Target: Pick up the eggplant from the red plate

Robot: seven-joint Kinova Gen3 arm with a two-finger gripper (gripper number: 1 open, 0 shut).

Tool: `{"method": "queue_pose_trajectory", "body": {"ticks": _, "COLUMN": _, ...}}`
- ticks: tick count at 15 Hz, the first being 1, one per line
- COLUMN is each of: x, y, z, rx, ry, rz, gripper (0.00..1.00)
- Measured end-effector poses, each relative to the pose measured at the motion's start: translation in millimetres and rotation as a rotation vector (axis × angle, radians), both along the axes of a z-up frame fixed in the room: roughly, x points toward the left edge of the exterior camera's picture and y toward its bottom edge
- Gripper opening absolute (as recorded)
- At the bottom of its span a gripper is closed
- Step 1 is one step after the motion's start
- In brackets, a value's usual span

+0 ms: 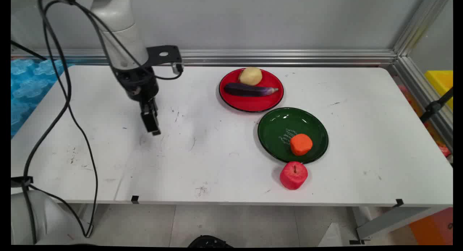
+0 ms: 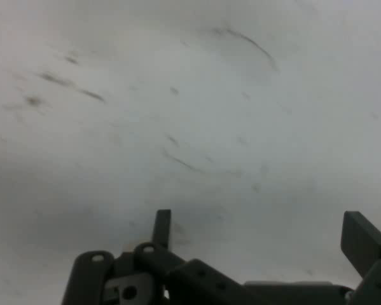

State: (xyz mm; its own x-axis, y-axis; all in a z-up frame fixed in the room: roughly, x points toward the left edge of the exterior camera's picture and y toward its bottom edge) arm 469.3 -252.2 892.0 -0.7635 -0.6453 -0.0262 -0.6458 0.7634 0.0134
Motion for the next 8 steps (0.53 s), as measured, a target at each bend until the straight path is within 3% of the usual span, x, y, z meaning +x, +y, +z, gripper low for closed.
{"method": "queue_pose_trajectory", "body": {"ticks": 8, "x": -12.5, "y": -91.4, "z": -13.4, "rx": -0.156, "ry": 0.018, "rz": -0.031, "gripper": 1.00}}
